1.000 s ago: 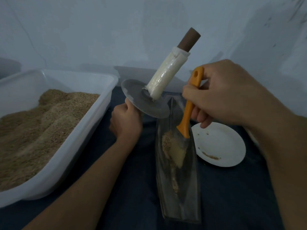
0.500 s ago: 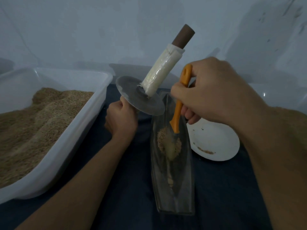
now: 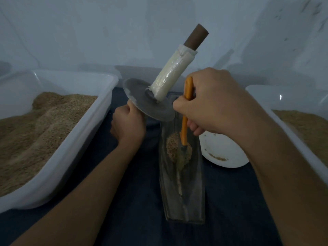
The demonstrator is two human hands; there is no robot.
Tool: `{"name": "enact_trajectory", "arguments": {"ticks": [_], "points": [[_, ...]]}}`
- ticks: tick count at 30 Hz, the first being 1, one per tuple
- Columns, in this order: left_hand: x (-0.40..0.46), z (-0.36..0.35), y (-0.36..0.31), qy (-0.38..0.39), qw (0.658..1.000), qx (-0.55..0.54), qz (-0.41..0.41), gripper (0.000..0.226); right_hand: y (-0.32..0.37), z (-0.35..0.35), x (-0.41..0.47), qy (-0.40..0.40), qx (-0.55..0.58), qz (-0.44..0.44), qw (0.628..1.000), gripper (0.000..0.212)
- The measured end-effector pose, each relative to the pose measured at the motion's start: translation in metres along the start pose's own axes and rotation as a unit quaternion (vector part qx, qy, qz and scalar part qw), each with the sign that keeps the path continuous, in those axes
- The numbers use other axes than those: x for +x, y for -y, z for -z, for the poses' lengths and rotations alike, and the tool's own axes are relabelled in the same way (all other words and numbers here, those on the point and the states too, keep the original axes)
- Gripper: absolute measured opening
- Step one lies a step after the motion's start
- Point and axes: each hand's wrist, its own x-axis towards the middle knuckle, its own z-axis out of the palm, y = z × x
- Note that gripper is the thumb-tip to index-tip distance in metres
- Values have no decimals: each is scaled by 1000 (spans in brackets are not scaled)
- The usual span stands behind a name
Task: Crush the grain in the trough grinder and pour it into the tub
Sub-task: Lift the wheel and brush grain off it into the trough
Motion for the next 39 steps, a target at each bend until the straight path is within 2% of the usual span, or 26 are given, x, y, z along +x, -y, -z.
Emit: {"name": "enact_trajectory", "arguments": {"ticks": [3, 7, 9, 20, 23, 28, 34, 39], "points": [[0, 0, 0, -4, 1000, 3, 4, 48, 4, 11, -3, 3, 11, 14, 1000, 23], [-1, 0, 0, -1, 1000, 7, -5, 46, 12, 14, -12, 75, 40, 21, 996, 24], [-1, 1, -1, 4, 1000, 5, -8, 47, 13, 6, -12, 86, 37, 23, 995, 24], [-3, 1, -3, -7, 1000, 5, -3, 49, 5, -2, -2, -28, -44, 39, 998, 25], [-2, 1, -3, -9, 1000, 5, 1, 49, 8, 8, -6, -13, -10, 43, 999, 24], [-1, 1, -3, -5, 1000, 16, -4, 45, 11, 4, -11, 79, 32, 32, 996, 23], [-1, 1, -3, -7, 1000, 26, -5, 49, 0, -4, -1, 30, 18, 1, 999, 21], [-2, 1, -3, -5, 1000, 29, -5, 48, 0, 5, -3, 3, 17, 15, 1000, 22]]}}
